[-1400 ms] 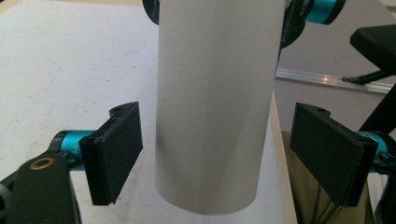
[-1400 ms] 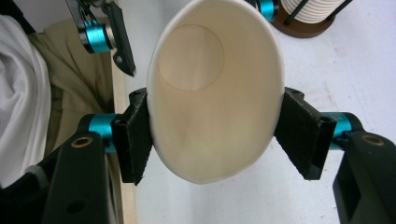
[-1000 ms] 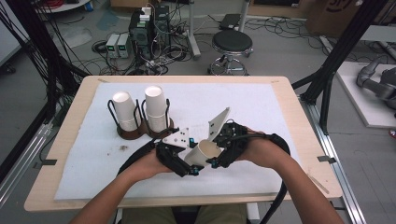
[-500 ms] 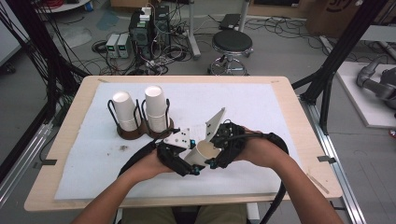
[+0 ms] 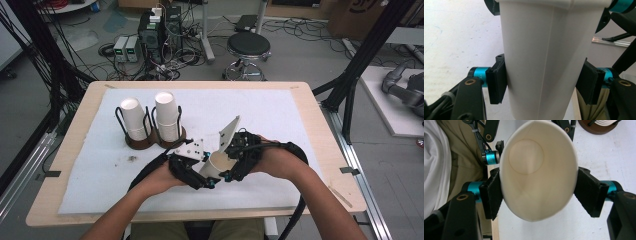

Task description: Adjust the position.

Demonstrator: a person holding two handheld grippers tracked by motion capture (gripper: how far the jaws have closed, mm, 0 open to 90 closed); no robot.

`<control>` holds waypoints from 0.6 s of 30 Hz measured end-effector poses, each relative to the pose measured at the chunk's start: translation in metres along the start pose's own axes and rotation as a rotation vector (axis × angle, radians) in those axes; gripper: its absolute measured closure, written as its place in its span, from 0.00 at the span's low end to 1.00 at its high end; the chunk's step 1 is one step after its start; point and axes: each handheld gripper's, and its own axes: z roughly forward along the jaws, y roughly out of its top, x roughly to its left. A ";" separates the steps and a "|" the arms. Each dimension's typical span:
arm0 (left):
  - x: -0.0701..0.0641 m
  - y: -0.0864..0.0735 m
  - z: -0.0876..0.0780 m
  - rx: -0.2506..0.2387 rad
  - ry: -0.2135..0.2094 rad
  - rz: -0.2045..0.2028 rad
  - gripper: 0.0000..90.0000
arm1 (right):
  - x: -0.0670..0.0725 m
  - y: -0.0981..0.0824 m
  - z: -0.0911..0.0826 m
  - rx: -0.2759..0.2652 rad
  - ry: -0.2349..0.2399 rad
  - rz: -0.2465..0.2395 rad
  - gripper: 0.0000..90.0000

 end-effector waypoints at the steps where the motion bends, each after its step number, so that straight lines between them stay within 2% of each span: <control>1: 0.000 0.000 0.000 -0.002 -0.001 -0.003 0.38 | 0.000 0.000 0.000 0.000 0.000 0.000 0.33; 4: -0.001 -0.002 0.001 -0.014 0.005 -0.001 0.38 | 0.000 0.000 0.000 -0.001 -0.002 -0.013 0.32; 8: 0.000 -0.004 0.000 -0.051 0.002 -0.016 0.37 | -0.001 -0.001 -0.002 -0.031 0.002 -0.002 0.28; 9: 0.000 -0.005 0.000 -0.062 0.001 -0.018 0.37 | -0.002 -0.002 -0.004 -0.055 0.003 0.007 0.26; 10: 0.001 -0.005 0.000 -0.077 0.003 -0.020 0.37 | -0.003 -0.003 -0.007 -0.108 0.021 0.026 0.24; 11: 0.001 -0.006 0.000 -0.088 0.002 -0.024 0.37 | -0.003 -0.003 -0.007 -0.108 0.021 0.026 0.24; 12: 0.001 -0.007 0.000 -0.098 0.004 -0.033 0.37 | -0.005 -0.005 -0.011 -0.152 0.015 0.031 0.24; 13: 0.001 -0.009 0.001 -0.105 0.005 -0.040 0.37 | -0.005 -0.005 -0.011 -0.152 0.015 0.031 0.24; 14: 0.001 -0.011 0.002 -0.115 0.006 -0.048 0.36 | -0.007 -0.008 -0.017 -0.208 0.023 0.048 0.24; 15: 0.002 -0.014 0.003 -0.124 0.007 -0.054 0.36 | -0.007 -0.008 -0.017 -0.208 0.023 0.048 0.24; 16: 0.002 -0.016 0.004 -0.129 0.006 -0.058 0.36 | -0.008 -0.011 -0.023 -0.275 0.026 0.067 0.24; 17: 0.002 -0.018 0.005 -0.137 0.010 -0.065 0.36 | -0.008 -0.011 -0.023 -0.275 0.026 0.067 0.24; 18: 0.002 -0.023 0.006 -0.161 0.026 -0.071 0.37 | -0.008 -0.019 -0.030 -0.347 0.001 0.085 0.24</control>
